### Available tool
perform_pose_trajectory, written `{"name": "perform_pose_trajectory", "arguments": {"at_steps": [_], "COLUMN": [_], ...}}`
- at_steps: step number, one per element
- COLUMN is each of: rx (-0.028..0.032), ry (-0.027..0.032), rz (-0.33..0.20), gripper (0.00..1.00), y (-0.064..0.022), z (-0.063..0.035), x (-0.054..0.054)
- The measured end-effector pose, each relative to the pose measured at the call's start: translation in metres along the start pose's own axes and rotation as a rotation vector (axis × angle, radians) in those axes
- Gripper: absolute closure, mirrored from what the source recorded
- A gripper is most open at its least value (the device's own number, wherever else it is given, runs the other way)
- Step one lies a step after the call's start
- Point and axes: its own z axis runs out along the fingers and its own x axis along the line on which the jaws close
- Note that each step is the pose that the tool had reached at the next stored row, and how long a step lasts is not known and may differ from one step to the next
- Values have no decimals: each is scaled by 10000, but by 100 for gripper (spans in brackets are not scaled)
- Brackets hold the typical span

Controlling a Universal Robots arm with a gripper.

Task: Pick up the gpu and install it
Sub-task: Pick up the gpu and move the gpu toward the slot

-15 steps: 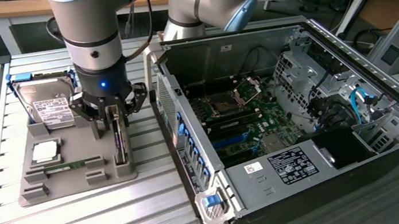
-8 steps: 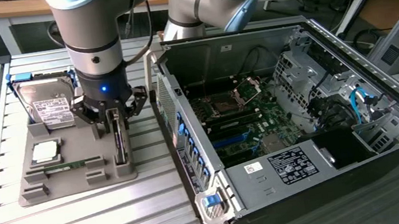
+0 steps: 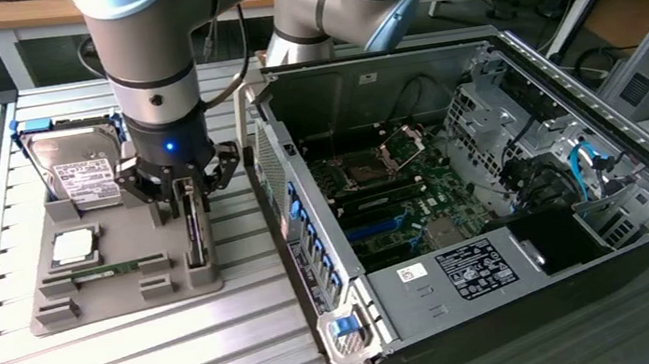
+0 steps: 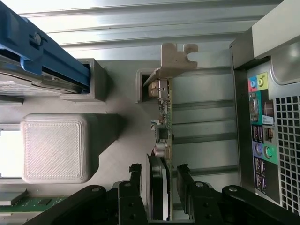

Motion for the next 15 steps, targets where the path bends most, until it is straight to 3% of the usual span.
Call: {"name": "perform_pose_trajectory", "arguments": {"at_steps": [8,12,15], "rx": [0,1,0], "ry": [0,1,0], "rz": [0,0,0], "gripper": [56,70,70], "y": [0,0,0], "z": [3,2,3], "x": [0,0,0]}}
